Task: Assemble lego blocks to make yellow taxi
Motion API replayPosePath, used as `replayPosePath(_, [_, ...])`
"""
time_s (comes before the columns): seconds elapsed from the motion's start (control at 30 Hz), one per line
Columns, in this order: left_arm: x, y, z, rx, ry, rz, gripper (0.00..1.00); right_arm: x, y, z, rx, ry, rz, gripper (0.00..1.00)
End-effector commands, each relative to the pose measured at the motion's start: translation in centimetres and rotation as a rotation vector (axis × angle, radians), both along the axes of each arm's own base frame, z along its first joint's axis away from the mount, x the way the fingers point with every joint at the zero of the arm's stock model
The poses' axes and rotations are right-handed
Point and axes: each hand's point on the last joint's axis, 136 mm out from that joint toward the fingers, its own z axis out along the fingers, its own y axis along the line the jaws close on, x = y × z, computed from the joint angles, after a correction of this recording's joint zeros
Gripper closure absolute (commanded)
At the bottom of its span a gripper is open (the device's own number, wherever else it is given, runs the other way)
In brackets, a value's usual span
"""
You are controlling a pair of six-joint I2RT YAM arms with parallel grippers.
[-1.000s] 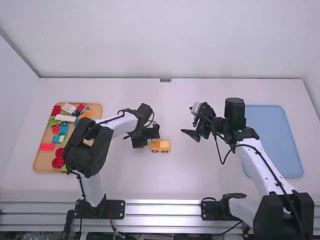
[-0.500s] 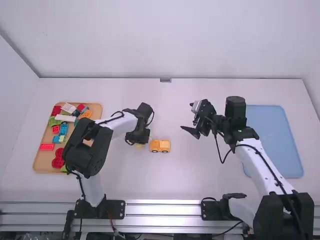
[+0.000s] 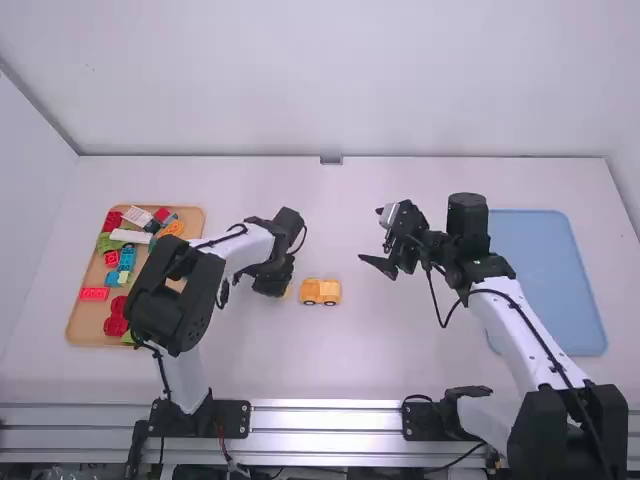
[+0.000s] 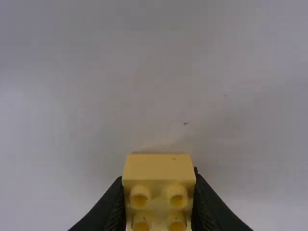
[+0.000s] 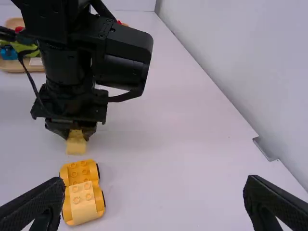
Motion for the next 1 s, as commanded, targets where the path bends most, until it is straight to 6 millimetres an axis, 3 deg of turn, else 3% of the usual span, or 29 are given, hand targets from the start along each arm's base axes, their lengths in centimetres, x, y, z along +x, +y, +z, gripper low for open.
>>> replayPosePath(0.0, [-0.8,0.4,-0.5,-0.009,0.035,0.293,0.91,-0.3,0.1,-0.4,0.007,0.022,0.007,0.02])
replayPosePath(0.3, [-0.9,0.5,-0.5,-0.004,0.038,0.339,0.87,-0.1,-0.2,-0.5,0.006,0.028,-0.004,0.02])
replayPosePath(0.4, [-0.9,0.7,-0.5,0.010,0.034,0.260,0.89,-0.2,-0.1,-0.5,0.006,0.028,-0.001,0.02])
replayPosePath(0.43, [-0.9,1.2,-0.5,0.032,0.028,0.207,0.96,-0.2,-0.1,-0.5,0.006,0.028,0.002,0.01])
replayPosePath(0.5, [-1.0,2.0,-0.5,0.071,0.032,0.118,0.98,-0.3,0.0,-0.5,0.006,0.028,0.004,0.01])
replayPosePath(0.67, [-1.3,4.6,-0.1,0.209,0.065,-0.236,0.98,0.0,-0.4,-0.4,0.007,0.024,-0.011,0.02])
replayPosePath(0.7, [-1.0,5.5,0.1,0.259,0.074,-0.391,0.98,0.0,-0.4,-0.4,0.006,0.023,-0.007,0.01])
replayPosePath(0.77, [-0.3,5.6,0.1,0.281,0.066,-0.543,0.98,0.0,-0.4,-0.4,0.007,0.022,-0.007,0.02])
replayPosePath(0.83, [1.3,4.9,0.1,0.292,0.037,-0.868,0.98,0.0,-0.3,-0.4,0.007,0.019,-0.007,0.02])
replayPosePath(0.87, [2.5,4.1,0.1,0.297,0.016,-1.135,0.98,0.1,-0.3,-0.3,0.008,0.017,-0.007,0.01])
replayPosePath(0.9, [2.5,4.1,0.1,0.297,0.016,-1.135,0.98,0.1,-0.3,-0.3,0.008,0.017,-0.007,0.01])
replayPosePath(0.97, [2.6,2.4,-0.2,0.234,0.010,-1.595,0.98,0.1,-0.4,-0.3,0.007,0.015,-0.007,0.01])
